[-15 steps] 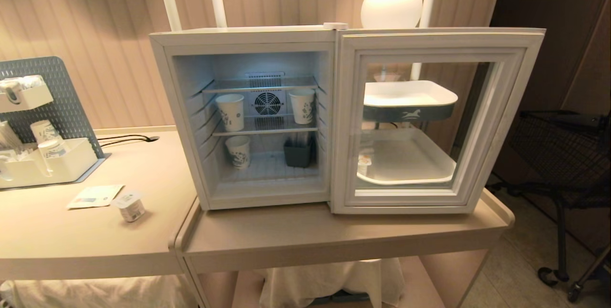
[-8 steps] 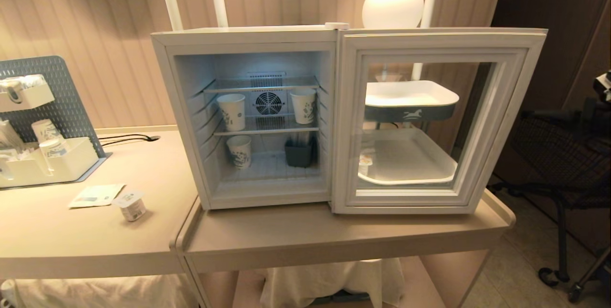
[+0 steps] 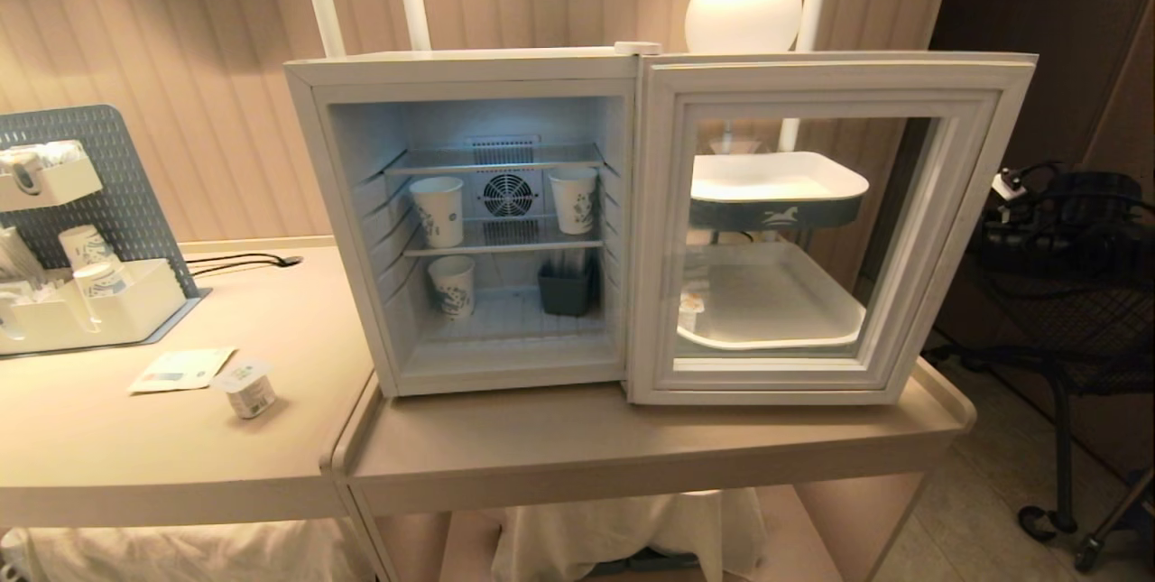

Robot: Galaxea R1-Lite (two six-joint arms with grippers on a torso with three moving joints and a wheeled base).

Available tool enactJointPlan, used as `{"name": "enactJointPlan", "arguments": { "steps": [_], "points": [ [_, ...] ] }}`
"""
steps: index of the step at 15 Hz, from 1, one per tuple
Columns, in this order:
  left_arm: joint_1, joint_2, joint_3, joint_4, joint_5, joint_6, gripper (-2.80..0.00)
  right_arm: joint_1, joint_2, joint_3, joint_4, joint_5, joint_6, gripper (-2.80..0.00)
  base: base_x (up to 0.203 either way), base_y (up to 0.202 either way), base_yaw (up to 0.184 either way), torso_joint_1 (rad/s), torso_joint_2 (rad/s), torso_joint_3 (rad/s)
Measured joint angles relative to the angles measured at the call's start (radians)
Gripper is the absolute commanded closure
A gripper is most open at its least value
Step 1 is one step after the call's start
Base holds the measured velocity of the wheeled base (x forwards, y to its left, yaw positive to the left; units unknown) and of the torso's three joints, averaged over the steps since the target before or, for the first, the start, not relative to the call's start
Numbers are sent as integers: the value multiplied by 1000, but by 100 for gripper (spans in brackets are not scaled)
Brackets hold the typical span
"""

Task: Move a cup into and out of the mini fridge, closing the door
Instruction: Close the freezer door

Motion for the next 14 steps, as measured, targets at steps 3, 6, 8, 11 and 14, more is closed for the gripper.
{"name": "enactJointPlan", "arguments": {
  "steps": [3, 6, 8, 11, 14],
  "points": [
    [1, 0, 0, 0, 0, 0, 0, 27, -18, 62, -3, 0, -4, 0, 0, 0, 0, 0, 0, 0],
    [0, 0, 0, 0, 0, 0, 0, 34, -97, 193, -9, 3, -14, 0, 0, 0, 0, 0, 0, 0],
    [0, 0, 0, 0, 0, 0, 0, 34, -176, 299, -15, 6, -20, 0, 0, 0, 0, 0, 0, 0],
    [0, 0, 0, 0, 0, 0, 0, 34, -329, 456, -14, 5, -32, 0, 0, 0, 0, 0, 0, 0],
    [0, 0, 0, 0, 0, 1, 0, 34, -521, 626, -7, 3, -33, 0, 0, 0, 0, 0, 0, 0]
  ]
}}
